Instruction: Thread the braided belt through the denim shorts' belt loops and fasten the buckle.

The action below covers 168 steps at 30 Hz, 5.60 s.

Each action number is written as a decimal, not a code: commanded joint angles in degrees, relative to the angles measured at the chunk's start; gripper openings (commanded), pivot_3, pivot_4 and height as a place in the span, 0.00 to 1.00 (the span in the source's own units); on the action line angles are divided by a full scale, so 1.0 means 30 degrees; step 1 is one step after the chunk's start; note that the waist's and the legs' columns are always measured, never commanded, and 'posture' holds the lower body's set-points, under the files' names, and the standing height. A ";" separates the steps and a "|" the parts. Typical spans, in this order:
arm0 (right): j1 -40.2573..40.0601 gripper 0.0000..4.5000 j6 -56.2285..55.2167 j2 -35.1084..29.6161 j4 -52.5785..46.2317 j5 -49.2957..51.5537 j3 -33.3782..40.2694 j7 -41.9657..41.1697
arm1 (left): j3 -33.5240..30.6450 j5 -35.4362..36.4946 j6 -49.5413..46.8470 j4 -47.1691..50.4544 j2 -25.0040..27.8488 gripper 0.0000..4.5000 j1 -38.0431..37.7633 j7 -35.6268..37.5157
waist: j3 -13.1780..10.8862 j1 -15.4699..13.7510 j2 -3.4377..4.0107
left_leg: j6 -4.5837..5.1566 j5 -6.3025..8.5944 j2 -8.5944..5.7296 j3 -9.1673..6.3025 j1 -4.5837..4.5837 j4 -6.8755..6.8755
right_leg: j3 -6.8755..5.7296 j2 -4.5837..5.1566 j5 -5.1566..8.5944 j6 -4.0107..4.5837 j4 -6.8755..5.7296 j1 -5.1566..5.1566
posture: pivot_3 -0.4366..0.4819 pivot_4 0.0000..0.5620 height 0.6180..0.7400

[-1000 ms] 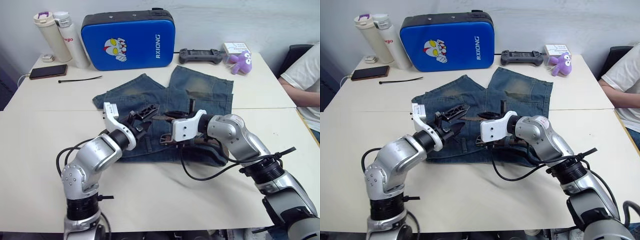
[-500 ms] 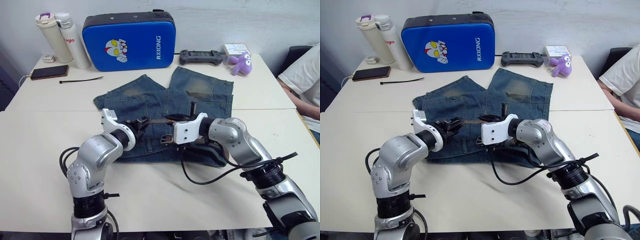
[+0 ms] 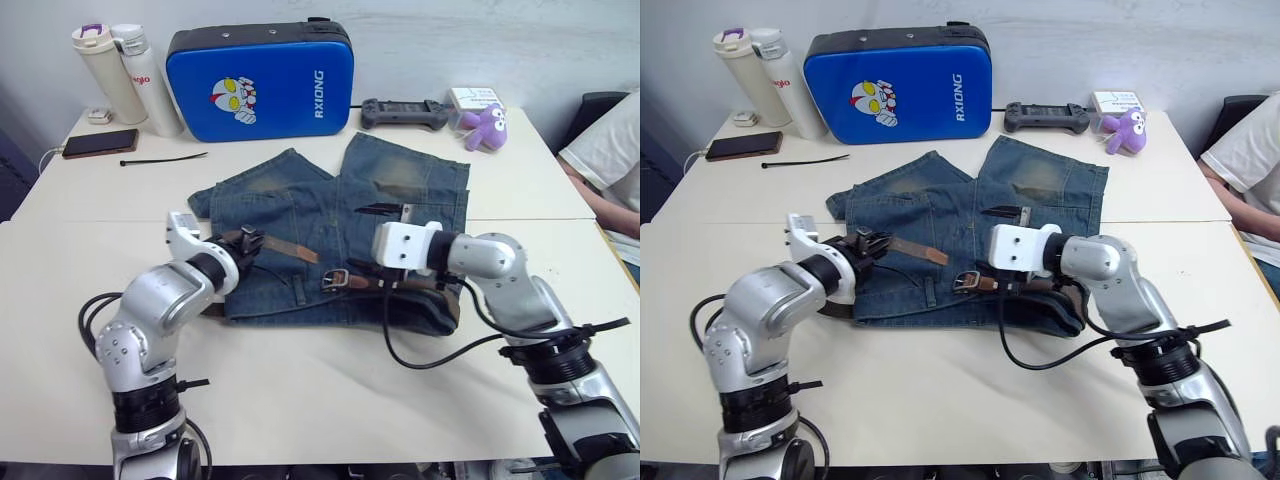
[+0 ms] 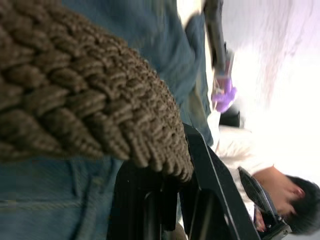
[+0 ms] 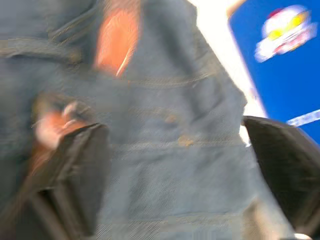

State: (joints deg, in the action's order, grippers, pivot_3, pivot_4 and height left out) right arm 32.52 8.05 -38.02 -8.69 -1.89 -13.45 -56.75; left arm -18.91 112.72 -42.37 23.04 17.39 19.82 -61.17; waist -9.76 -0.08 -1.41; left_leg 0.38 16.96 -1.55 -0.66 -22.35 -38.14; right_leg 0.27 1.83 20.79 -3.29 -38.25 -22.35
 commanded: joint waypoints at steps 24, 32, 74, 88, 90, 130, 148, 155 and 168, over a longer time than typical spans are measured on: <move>0.2655 0.99 1.1369 -0.2521 -0.3481 0.8241 0.1431 -0.3410 | 0.2960 -0.4611 0.2944 0.3966 0.3808 0.00 -0.6621 0.4644 | -0.0119 0.0016 0.0192 | 0.0061 0.0038 0.0019 -0.0058 0.0046 0.0079 | -0.0073 0.0024 -0.0012 0.0040 0.0203 0.0123 | 0.48 0.27 1.00; 0.2825 0.99 1.1604 -0.2965 -0.3742 0.8277 0.1547 -0.3302 | 0.4237 -0.7774 0.2921 0.3625 0.2638 0.00 -0.6670 0.6002 | -0.0122 0.0011 0.0195 | 0.0063 0.0040 0.0019 -0.0055 0.0046 0.0082 | -0.0070 0.0026 -0.0011 0.0040 0.0207 0.0124 | 0.48 0.27 1.00; 0.0055 0.99 1.0715 -0.4391 -0.6112 0.6981 0.0543 -0.1532 | 0.7161 -0.8419 -0.6477 -0.3177 0.1759 0.00 0.0397 1.1361 | -0.0133 -0.0500 0.0201 | 0.0061 0.0042 0.0010 -0.0112 0.0025 0.0084 | -0.0119 0.0031 -0.0026 0.0009 0.0287 0.0161 | 0.48 0.27 1.00; -0.2622 0.58 0.2761 -0.3314 -0.5931 0.0248 -0.3197 0.0409 | 0.6325 -0.9104 -0.7775 -0.3850 0.2077 0.00 0.0734 1.1901 | -0.0133 -0.0386 0.0202 | 0.0019 0.0030 0.0009 -0.0118 0.0042 0.0092 | -0.0119 0.0012 -0.0026 0.0003 0.0271 0.0155 | 0.48 0.27 1.00; -0.2668 0.38 0.2149 -0.2889 -0.5528 -0.0198 -0.3232 0.0654 | 0.6314 -0.9080 -0.7804 -0.3824 0.1958 0.00 0.0765 1.1840 | -0.0133 -0.0395 0.0202 | 0.0016 0.0028 0.0009 -0.0119 0.0042 0.0091 | -0.0119 0.0012 -0.0026 0.0003 0.0272 0.0157 | 0.48 0.27 1.00; 0.0141 0.00 -0.1421 -0.5196 -0.1532 0.1638 0.0558 -0.4502 | 0.3721 -0.9258 -1.1097 0.1535 1.4876 0.99 0.1060 2.8812 | -0.0191 0.0045 0.0270 | 0.0022 -0.0002 -0.0006 -0.0119 0.0068 0.0282 | -0.0128 0.0062 -0.0003 0.0050 0.0338 0.0137 | 0.48 0.27 1.00; 0.2895 0.00 -0.0509 -0.5732 -0.0561 0.4218 0.1858 -0.5972 | 0.3737 -1.3544 -0.9816 0.1217 1.6013 0.99 0.1754 3.4482 | -0.0232 0.0124 0.0298 | 0.0037 -0.0002 -0.0006 -0.0093 0.0041 0.0302 | -0.0110 0.0065 -0.0001 0.0051 0.0296 0.0071 | 0.48 0.27 1.00; 0.6117 0.00 -0.3289 -0.5347 0.0903 0.1890 0.0448 -0.6428 | 0.4147 -1.4217 -0.9801 0.1188 1.5516 0.99 0.2314 3.5056 | -0.0233 0.0103 0.0296 | 0.0030 -0.0006 -0.0010 -0.0068 -0.0024 0.0290 | -0.0083 0.0060 -0.0001 0.0051 0.0254 -0.0023 | 0.48 0.27 1.00; 0.6141 0.00 -0.5816 -0.8410 0.5416 0.1130 0.1325 -0.8403 | 0.3876 -1.4624 -1.0142 0.1433 1.5777 0.99 0.1839 3.5657 | -0.0242 0.0090 0.0283 | 0.0034 -0.0007 -0.0010 -0.0052 -0.0033 0.0276 | -0.0071 0.0057 -0.0001 0.0051 0.0225 -0.0034 | 0.48 0.27 1.00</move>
State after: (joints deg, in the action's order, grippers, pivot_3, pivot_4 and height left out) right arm 50.68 -8.65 -61.63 7.32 1.59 -12.18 -80.96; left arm -5.80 69.13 -73.02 26.37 63.79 25.35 44.83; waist -10.48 0.19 -0.56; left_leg 0.49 16.93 -1.58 -0.81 -22.45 -37.31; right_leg 0.06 2.00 20.79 -3.14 -37.58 -22.45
